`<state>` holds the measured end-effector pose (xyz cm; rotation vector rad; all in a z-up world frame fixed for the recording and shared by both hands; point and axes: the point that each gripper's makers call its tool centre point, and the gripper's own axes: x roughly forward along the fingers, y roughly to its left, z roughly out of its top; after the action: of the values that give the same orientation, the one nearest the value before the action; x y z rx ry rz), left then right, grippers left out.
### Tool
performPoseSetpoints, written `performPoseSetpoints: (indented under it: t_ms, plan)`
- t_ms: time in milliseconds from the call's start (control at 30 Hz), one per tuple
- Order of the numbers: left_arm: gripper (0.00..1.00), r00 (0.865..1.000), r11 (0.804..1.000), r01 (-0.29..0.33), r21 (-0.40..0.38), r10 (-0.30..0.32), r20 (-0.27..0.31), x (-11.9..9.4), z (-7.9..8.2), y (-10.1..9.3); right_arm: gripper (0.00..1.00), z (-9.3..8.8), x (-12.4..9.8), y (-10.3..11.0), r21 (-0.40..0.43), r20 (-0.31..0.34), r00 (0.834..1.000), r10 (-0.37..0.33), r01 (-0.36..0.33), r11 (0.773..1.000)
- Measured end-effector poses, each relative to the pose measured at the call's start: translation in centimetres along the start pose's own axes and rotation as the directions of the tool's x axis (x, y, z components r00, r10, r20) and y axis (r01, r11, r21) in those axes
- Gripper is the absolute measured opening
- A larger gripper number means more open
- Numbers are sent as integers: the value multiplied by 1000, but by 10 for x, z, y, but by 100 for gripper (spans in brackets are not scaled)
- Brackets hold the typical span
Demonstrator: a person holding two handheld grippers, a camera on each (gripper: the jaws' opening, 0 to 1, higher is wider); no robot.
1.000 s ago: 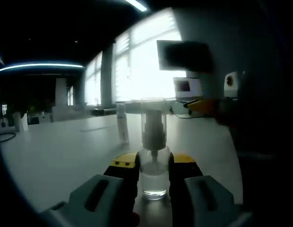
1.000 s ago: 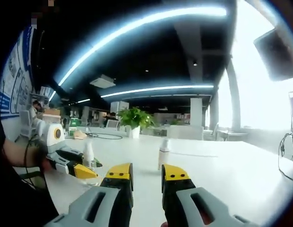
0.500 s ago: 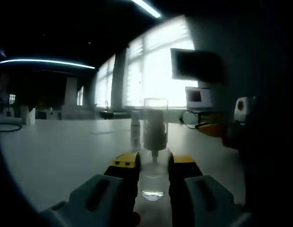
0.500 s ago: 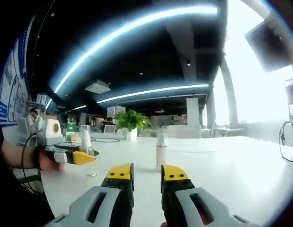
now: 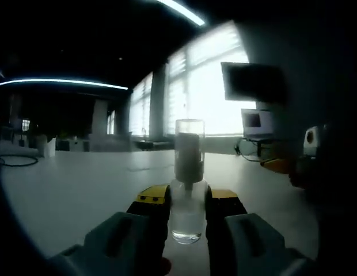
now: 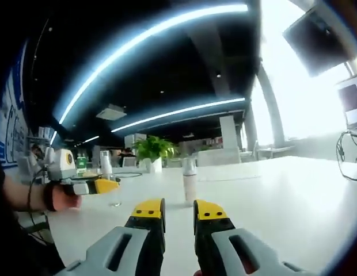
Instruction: Clamp pump bottle remove cover press pump head put on cover
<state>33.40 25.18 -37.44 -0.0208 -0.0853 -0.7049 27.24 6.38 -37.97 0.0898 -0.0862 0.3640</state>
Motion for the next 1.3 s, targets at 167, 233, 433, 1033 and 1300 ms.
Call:
performPoseSetpoints:
  t_ms: [167,233,433,1033,1300]
  plan:
    - [15,999,999,-38,0,38,9,13,-1,24,14,-1,0,0,5,-3,1000,4,-4,1000]
    - [15,999,999,-33,-16,33,15,18,0,31,14,-1,0,0,7,-4,1000,6,-6,1000]
    - [15,1000,998,-6,-58,7,16,36,0,45,14,-1,1,-2,11,-5,1000,4,-4,1000]
    - [15,1000,995,8,-98,-5,28,86,-9,74,14,-5,2,1,-11,-25,1000,7,-7,1000]
    - [15,1000,996,-23,-91,24,10,100,-13,80,14,-7,3,0,-14,-29,1000,6,-7,1000]
